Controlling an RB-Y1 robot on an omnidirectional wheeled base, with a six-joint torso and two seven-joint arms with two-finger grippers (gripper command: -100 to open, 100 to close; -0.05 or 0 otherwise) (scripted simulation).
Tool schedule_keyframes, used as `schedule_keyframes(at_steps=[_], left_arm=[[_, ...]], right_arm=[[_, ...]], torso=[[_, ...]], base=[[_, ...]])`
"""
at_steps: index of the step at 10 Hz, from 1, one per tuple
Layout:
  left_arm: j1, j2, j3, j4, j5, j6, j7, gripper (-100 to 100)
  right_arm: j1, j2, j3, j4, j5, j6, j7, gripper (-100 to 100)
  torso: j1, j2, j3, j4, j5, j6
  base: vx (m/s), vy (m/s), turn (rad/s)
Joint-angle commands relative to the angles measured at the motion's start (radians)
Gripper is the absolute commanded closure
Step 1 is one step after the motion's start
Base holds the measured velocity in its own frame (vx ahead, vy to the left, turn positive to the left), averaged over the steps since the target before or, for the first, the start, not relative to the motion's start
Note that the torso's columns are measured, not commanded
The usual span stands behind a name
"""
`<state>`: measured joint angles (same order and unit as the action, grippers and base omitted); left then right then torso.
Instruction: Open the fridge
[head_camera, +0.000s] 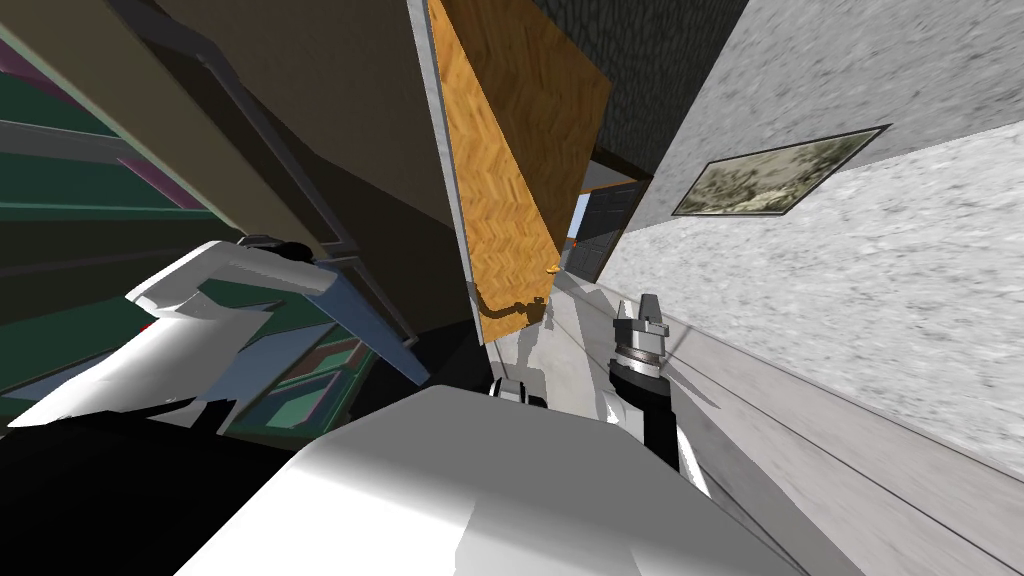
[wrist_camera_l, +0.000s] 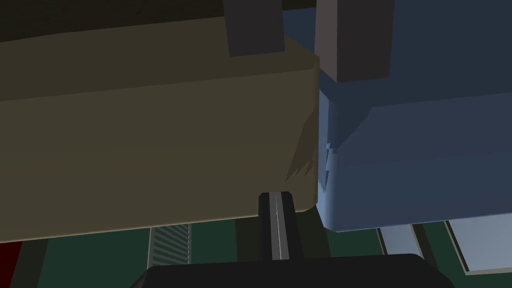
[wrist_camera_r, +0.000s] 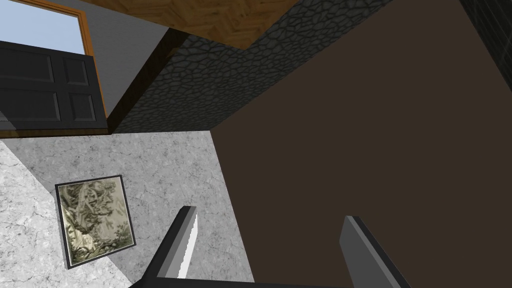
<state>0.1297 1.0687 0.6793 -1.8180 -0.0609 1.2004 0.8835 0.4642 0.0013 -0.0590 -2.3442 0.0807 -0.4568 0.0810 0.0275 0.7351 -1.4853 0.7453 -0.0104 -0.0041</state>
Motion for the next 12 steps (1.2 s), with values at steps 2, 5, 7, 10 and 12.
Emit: schedule_keyframes(at_steps=[2,5,7,10,12], left_arm=[[-0.006,0.023,0.028,-0.001,-0.013,-0.018,0.0,-100],[0.016,-0.011,0.007,-0.018,0.006,0.011,-0.004,100],[0.01,0.014,0.023,-0.013,0.019,0.056,-0.011,-100],[0.004,0.038,0.039,-0.005,0.031,0.098,-0.019,-100],[0.004,0.038,0.039,-0.005,0.031,0.098,-0.019,-100]], right_arm=[[0.0,0.0,0.0,0.0,0.0,0.0,0.0,0],[0.0,0.0,0.0,0.0,0.0,0.0,0.0,0],[0.0,0.0,0.0,0.0,0.0,0.0,0.0,0],[0.0,0.0,0.0,0.0,0.0,0.0,0.0,0],[0.0,0.0,0.0,0.0,0.0,0.0,0.0,0]], torso=[[-0.003,-0.002,-0.001,-0.001,0.0,0.001],[-0.016,-0.003,0.002,-0.006,0.007,0.005],[-0.02,-0.004,0.004,-0.008,0.01,0.004],[-0.01,-0.006,-0.002,-0.006,0.004,0.005],[-0.003,0.001,0.002,-0.003,0.005,0.001]], base=[[-0.006,-0.011,0.016],[-0.014,-0.029,0.005],[0.104,-0.013,-0.01],[0.134,-0.018,-0.019],[0.028,-0.016,-0.016]])
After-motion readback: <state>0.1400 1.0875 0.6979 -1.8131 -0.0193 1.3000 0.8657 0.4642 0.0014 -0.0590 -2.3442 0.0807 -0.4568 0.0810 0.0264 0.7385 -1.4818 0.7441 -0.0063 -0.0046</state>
